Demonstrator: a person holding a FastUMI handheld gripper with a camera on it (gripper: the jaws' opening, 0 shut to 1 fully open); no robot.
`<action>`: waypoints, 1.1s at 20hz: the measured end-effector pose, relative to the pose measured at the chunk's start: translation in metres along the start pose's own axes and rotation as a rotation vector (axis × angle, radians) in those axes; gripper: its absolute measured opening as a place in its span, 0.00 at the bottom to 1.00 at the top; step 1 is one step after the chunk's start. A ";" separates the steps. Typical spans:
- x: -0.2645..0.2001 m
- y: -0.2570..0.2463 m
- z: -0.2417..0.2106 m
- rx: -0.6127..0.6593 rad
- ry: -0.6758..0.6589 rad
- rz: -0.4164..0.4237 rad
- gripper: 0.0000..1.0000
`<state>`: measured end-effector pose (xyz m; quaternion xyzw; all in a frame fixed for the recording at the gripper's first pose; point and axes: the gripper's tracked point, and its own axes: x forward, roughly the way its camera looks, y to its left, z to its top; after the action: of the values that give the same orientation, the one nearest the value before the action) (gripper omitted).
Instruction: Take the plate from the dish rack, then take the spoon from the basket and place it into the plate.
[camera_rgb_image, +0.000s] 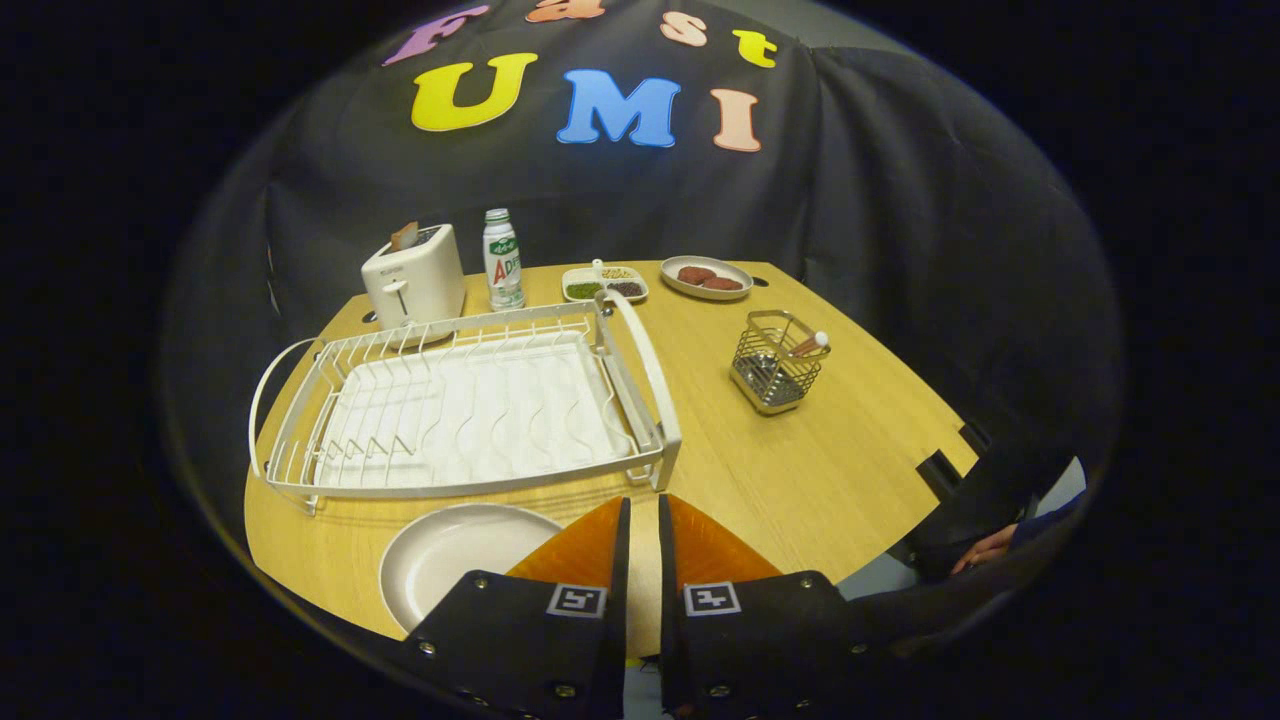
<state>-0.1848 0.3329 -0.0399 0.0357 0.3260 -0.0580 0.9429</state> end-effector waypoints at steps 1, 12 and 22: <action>0.005 -0.011 0.008 0.003 -0.009 -0.025 0.14; 0.074 -0.119 0.072 0.056 -0.033 -0.229 0.22; 0.131 -0.138 0.078 0.049 0.029 -0.191 0.29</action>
<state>-0.0536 0.1769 -0.0638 0.0283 0.3402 -0.1551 0.9270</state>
